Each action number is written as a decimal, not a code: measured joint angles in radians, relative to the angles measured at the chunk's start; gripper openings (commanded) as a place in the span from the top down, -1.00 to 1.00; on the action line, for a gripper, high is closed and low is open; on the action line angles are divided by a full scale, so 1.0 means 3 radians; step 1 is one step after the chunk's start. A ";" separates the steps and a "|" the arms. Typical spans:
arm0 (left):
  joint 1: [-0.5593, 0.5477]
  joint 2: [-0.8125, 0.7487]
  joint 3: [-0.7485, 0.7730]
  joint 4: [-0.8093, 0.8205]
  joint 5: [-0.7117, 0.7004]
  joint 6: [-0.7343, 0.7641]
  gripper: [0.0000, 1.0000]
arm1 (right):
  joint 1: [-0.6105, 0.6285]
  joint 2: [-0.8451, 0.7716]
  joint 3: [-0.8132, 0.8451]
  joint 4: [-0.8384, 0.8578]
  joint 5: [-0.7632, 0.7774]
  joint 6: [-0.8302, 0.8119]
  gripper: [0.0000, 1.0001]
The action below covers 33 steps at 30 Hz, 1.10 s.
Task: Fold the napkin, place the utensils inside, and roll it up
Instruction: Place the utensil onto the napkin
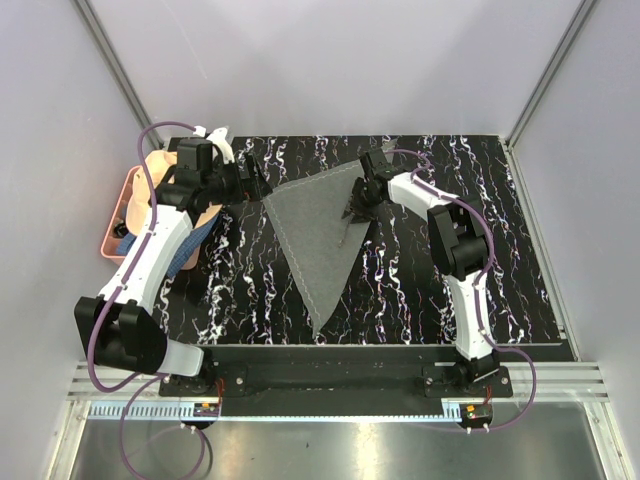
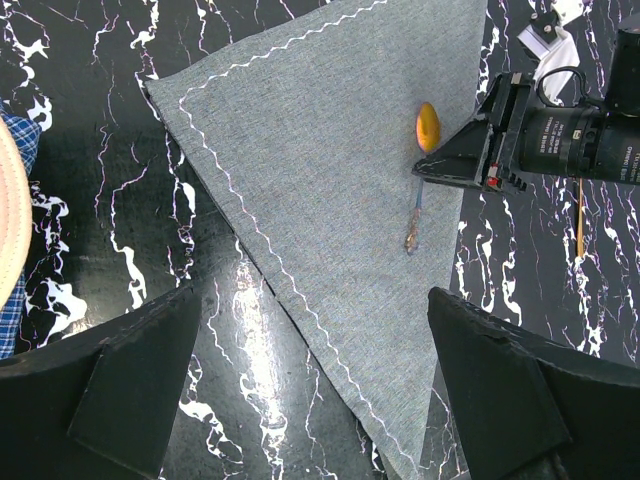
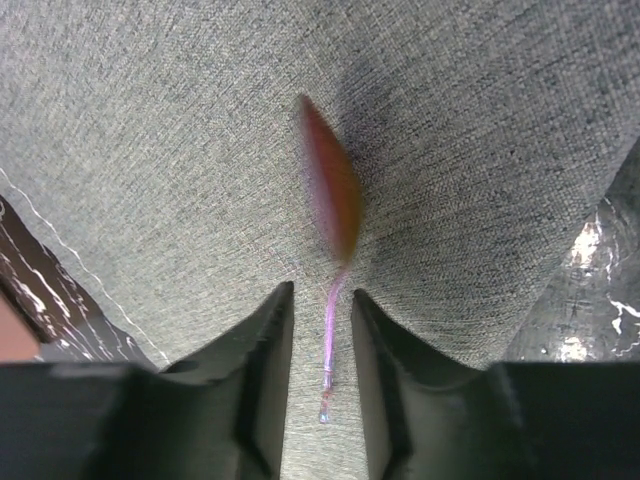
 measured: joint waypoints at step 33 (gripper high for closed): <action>0.0000 0.0000 0.0000 0.0009 0.0001 0.0000 -0.97 | -0.1244 -0.1105 -0.1174 -0.0341 0.0997 -0.1094 0.07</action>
